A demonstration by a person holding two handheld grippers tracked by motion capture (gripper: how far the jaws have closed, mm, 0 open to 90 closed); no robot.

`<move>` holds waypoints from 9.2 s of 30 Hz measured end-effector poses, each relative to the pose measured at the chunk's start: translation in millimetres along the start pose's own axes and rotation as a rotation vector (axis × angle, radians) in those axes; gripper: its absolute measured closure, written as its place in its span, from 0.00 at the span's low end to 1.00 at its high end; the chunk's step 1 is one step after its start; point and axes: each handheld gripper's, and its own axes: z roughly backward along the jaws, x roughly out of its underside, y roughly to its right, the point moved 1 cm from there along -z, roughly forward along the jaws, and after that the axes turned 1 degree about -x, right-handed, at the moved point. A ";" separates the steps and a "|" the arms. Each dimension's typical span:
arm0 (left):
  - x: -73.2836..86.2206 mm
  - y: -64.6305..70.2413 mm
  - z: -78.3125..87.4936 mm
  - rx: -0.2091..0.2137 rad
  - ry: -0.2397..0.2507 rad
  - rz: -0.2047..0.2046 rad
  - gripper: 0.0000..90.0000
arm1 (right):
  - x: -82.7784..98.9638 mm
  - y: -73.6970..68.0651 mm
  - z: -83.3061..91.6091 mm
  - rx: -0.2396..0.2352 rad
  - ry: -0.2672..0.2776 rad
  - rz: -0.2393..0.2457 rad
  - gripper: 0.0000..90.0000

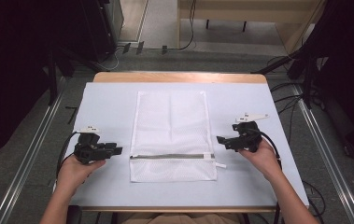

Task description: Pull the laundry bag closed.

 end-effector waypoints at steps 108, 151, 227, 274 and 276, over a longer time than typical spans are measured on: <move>-0.6 -9.8 4.5 -0.002 0.027 0.032 0.43 | -48.7 -120.5 -35.5 -0.245 -0.108 0.160 0.65; 0.2 -10.7 4.4 -0.003 0.032 0.021 0.43 | -69.9 -193.0 -105.9 -0.410 -0.179 0.213 0.79; -3.7 17.4 -23.7 0.170 -0.086 -0.108 0.58 | -108.3 -223.9 -124.2 -0.460 -0.148 0.239 0.97; -9.7 23.0 -24.1 0.168 -0.168 -0.098 0.99 | -86.9 -215.5 -126.8 -0.529 -0.139 0.203 0.98; -9.6 23.1 -24.0 0.167 -0.169 -0.099 0.99 | -86.3 -216.6 -126.5 -0.521 -0.139 0.212 0.98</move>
